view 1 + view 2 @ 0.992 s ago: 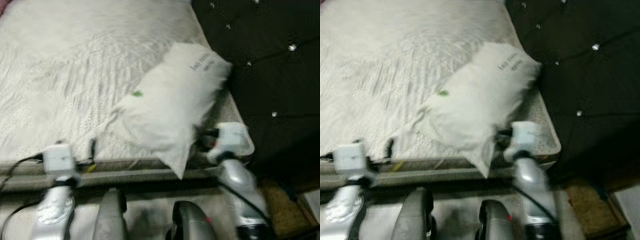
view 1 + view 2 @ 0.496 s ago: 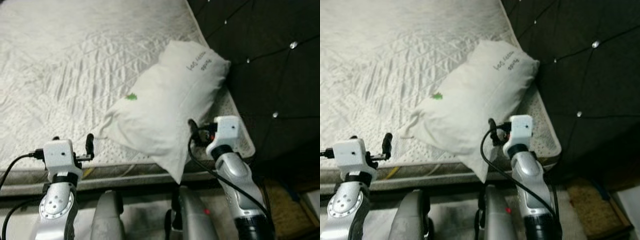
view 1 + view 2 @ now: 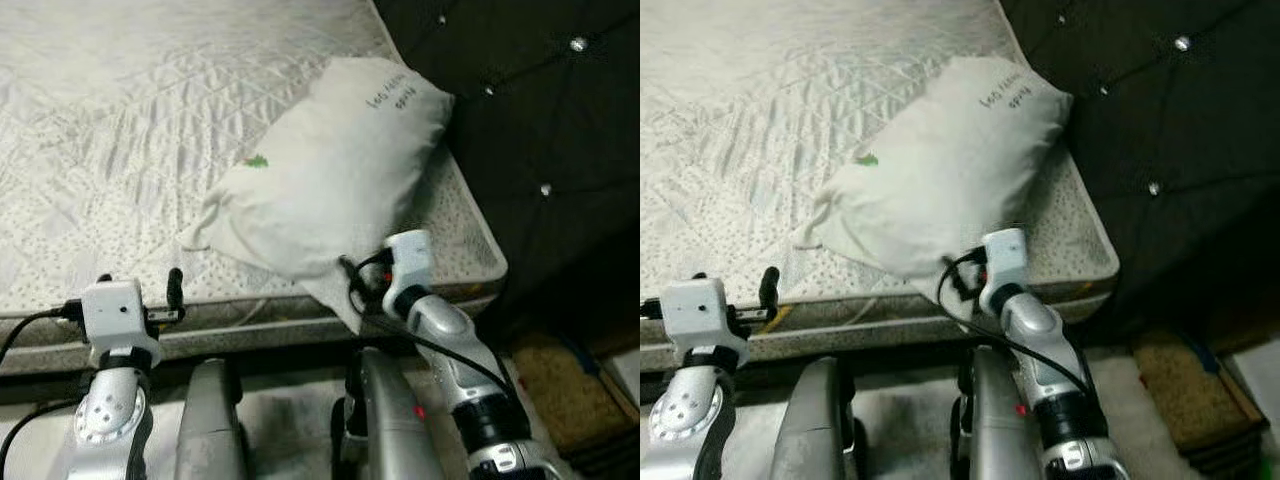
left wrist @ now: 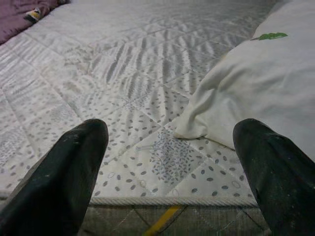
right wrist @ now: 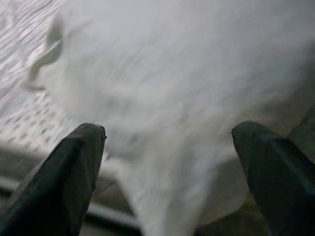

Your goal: Clean up the room

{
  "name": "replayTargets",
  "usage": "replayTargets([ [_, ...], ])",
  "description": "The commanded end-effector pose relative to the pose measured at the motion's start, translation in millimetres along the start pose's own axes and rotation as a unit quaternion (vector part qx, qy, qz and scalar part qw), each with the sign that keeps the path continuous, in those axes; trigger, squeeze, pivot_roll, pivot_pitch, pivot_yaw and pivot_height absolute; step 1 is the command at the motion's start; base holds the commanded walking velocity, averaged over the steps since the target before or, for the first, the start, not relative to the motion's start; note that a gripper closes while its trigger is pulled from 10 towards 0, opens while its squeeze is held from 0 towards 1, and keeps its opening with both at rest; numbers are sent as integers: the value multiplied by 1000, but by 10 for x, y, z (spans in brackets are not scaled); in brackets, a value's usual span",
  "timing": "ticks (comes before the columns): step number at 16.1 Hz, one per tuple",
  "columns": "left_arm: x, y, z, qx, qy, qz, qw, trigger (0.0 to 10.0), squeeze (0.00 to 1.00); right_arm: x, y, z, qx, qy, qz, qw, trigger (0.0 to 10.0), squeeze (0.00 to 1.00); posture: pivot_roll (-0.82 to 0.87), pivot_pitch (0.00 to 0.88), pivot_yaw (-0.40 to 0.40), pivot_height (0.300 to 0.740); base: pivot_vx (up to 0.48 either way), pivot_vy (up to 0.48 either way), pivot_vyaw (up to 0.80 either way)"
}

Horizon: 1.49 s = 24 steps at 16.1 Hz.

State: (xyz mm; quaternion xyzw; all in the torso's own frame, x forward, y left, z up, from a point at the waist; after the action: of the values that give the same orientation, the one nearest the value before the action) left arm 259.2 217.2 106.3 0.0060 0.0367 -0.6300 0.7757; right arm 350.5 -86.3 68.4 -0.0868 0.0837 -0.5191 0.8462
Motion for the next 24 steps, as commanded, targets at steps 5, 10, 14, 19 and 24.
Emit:
replayTargets([
  [5, -105, -205, -82, -29, 24, 24, 999, 10000, 0, -196, 252, 60, -15, -16, 56, 998, 10000, 0, 158, 225, -98, 579, 0, 0, 0],
  [10, -128, -343, -116, -42, 27, 33, 998, 10000, 0, 23, 275, 127, -6, -24, -5, 1000, 10000, 0, 174, 227, -107, 579, 0, 0, 0],
  [14, -100, -323, -120, -44, 25, 28, 998, 10000, 0, 311, 79, 235, 42, -1, -63, 997, 10000, 0, 160, 217, -103, 579, 0, 0, 0],
  [19, -88, -313, -136, -46, 25, 21, 998, 10000, 0, 384, -191, -47, -22, 3, -38, 999, 10000, 0, 146, 207, -97, 579, 0, 0, 0],
  [24, -28, -273, -155, -50, 21, 2, 999, 10000, 0, 108, -62, -25, -44, 29, 33, 998, 10000, 0, 145, 204, -86, 579, 0, 0, 0],
])
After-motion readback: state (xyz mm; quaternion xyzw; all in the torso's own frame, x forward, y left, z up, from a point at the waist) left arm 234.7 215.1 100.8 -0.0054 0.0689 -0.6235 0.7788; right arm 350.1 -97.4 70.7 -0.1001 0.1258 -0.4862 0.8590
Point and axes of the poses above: a point about 5 cm out from each wrist's last joint towards the gripper, its own y axis pointing out of the wrist towards the gripper, its own z axis along the axis of the wrist's last joint, x = y × z, the point moved 5 cm from there along y, pointing out of the wrist towards the gripper, and after that the axes turned 3 degrees about -y, right-handed, at the moved point
